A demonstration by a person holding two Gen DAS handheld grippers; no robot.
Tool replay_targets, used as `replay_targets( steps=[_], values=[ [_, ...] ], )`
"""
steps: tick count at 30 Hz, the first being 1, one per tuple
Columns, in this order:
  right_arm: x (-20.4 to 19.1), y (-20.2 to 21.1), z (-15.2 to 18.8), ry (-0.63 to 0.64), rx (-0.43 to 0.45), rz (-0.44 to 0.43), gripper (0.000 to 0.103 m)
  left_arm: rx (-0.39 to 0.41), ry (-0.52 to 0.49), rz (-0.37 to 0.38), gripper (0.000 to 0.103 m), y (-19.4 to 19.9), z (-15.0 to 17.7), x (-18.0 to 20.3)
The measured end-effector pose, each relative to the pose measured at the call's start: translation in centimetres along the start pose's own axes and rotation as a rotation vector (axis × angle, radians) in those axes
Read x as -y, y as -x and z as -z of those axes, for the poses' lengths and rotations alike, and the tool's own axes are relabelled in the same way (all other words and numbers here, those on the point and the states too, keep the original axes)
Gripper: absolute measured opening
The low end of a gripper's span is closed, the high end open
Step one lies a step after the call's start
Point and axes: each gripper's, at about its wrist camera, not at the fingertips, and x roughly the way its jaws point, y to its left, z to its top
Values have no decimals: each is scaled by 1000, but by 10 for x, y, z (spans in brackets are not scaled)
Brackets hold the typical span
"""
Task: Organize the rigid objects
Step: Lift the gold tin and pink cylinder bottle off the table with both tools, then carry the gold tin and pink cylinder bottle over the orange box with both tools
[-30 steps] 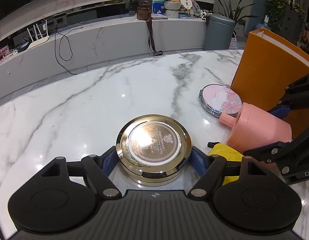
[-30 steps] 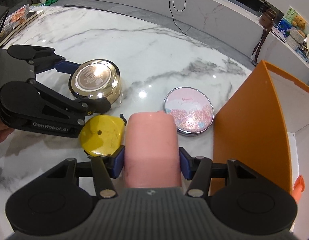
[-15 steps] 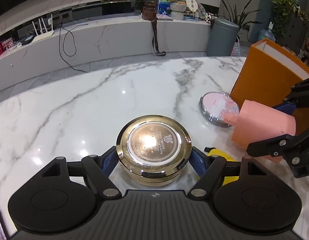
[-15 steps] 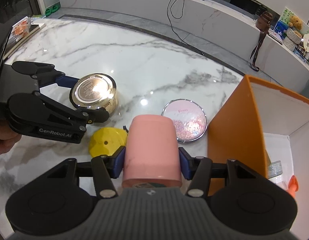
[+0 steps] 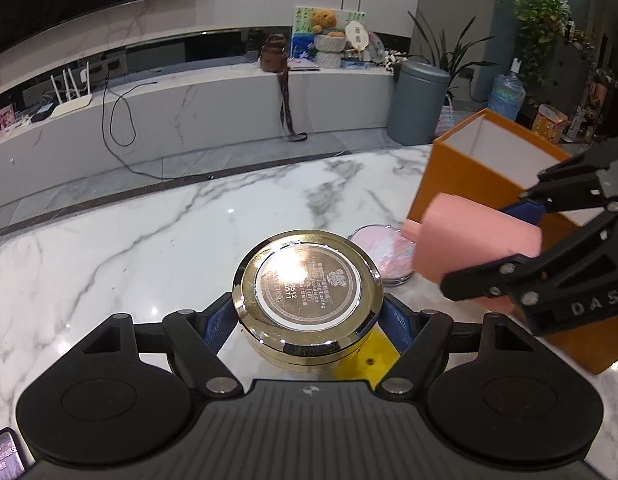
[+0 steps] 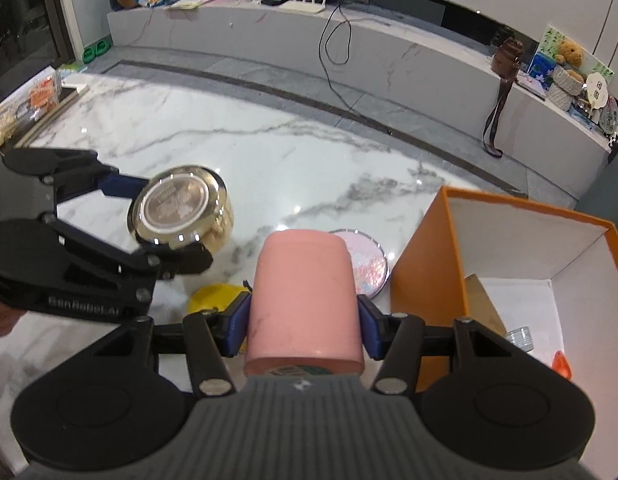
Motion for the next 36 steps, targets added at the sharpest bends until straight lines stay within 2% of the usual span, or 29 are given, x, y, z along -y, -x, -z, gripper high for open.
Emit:
replay_targets(
  steps=[15, 25, 36],
  values=[
    [22, 44, -10, -90, 139, -15, 55, -6, -42, 13, 87, 17, -10, 34],
    [45, 73, 3, -155, 207, -1, 55, 37, -134, 21, 87, 32, -37, 71],
    [75, 93, 26, -238, 239, 34, 55, 65, -234, 58, 87, 24, -60, 124]
  ],
)
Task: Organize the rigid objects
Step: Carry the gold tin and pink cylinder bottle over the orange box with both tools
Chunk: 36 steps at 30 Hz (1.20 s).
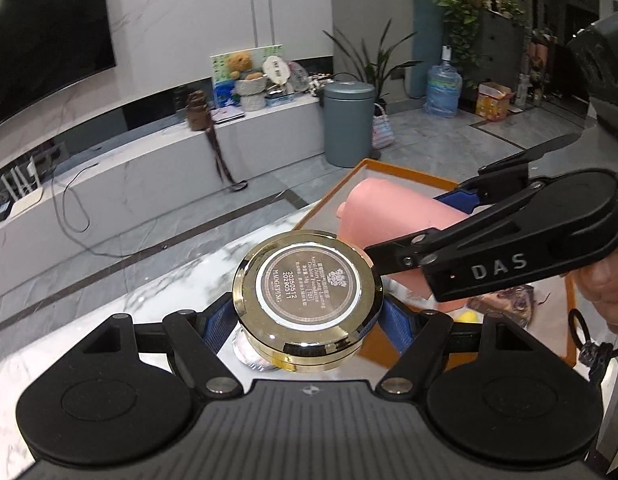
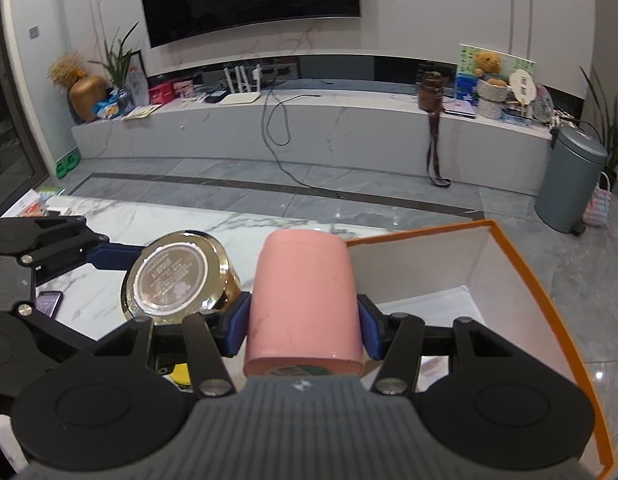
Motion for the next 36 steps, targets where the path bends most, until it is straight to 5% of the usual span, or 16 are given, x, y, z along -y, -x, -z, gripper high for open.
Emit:
replay_targets(
  steps=[18, 36],
  values=[
    [62, 9, 13, -154, 13, 102, 55, -18, -101, 46, 87, -28, -20, 39],
    [111, -26, 32, -319, -114, 259, 55, -113, -239, 41, 87, -96, -46, 60]
  ],
)
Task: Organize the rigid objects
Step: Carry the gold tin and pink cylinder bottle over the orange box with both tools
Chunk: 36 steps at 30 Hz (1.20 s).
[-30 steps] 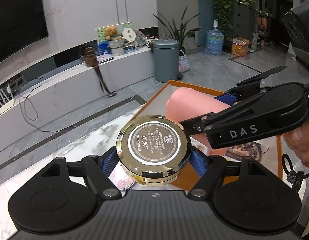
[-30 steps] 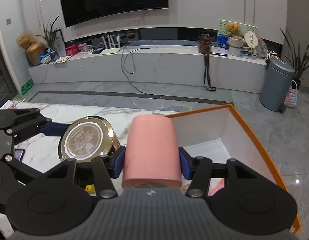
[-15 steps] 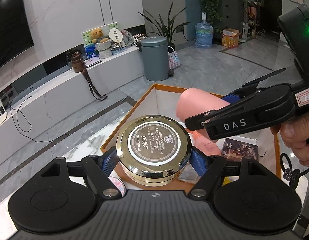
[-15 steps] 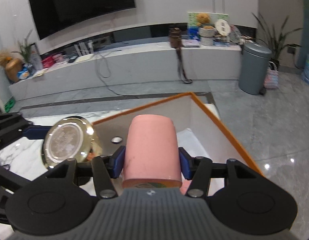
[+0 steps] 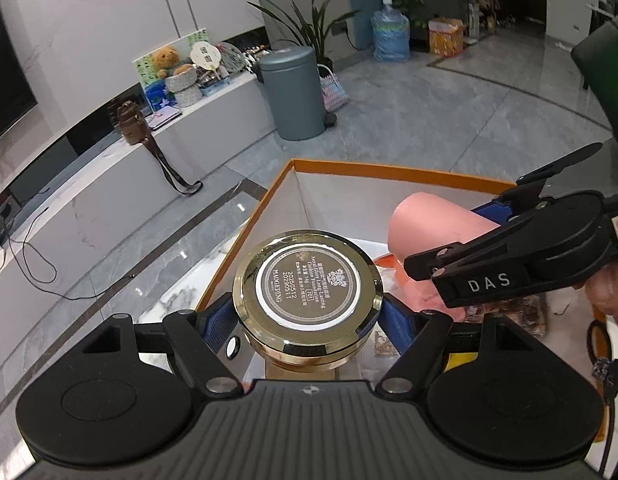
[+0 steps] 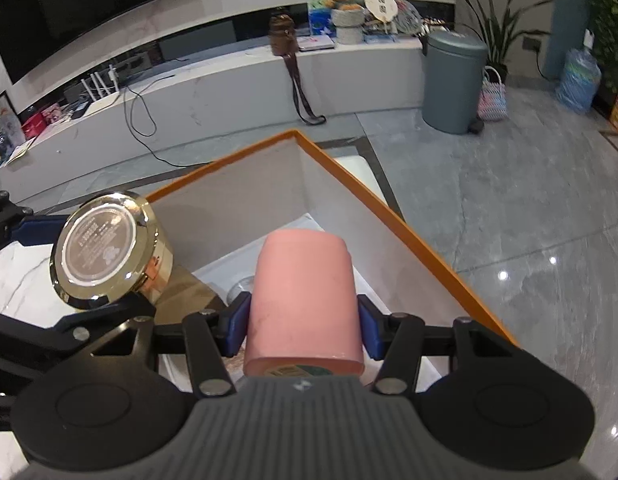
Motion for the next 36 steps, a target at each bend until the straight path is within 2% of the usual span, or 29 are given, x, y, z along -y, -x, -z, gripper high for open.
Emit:
replay_targets(
  steps=[7, 13, 18, 36],
  values=[
    [5, -15, -1, -30, -39, 27, 55, -61, -89, -5, 87, -29, -8, 7],
    [11, -25, -4, -60, -59, 50, 55, -118, -129, 19, 87, -51, -12, 7],
    [11, -36, -4, -80, -95, 88, 55, -165, -187, 0, 87, -72, -11, 10],
    [14, -56, -4, -150, -127, 148, 55, -206, -353, -77, 87, -107, -20, 33]
  ],
)
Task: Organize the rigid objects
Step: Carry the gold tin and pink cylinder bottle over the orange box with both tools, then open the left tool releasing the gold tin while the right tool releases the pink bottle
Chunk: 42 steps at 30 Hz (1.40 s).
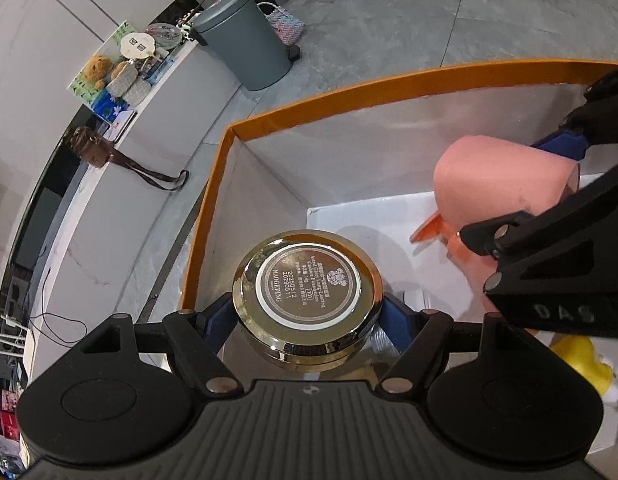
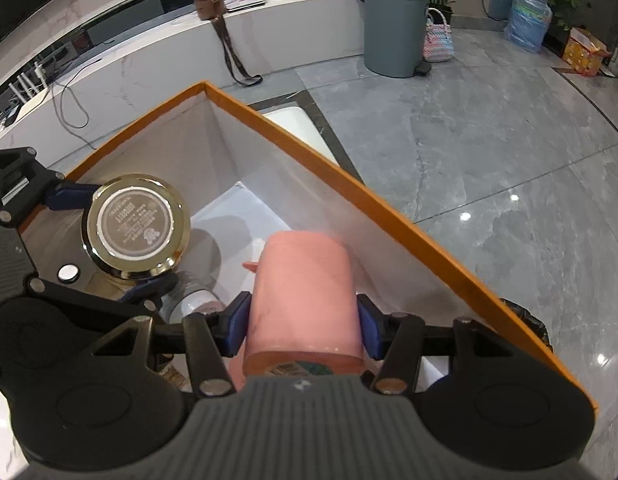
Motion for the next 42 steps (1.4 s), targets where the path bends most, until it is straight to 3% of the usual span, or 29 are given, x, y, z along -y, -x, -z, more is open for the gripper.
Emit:
replay_targets(
  steps=[7, 20, 31, 37, 42],
  values=[
    [3, -3, -2, -36, 8, -4, 55, -20, -96, -29, 87, -15, -9, 15],
    [7, -13, -4, -72, -5, -19, 55, -65, -83, 17, 89, -28, -9, 13],
    [8, -18, -6, -94, 0, -19, 57, -58, -62, 21, 92, -26, -7, 12],
    [15, -18, -9, -163, -5, -59, 69, -53, -43, 46, 92, -24, -6, 7],
    [16, -15, -11, -183, 2, -72, 69, -45, -28, 66, 92, -21, -6, 4]
  ],
)
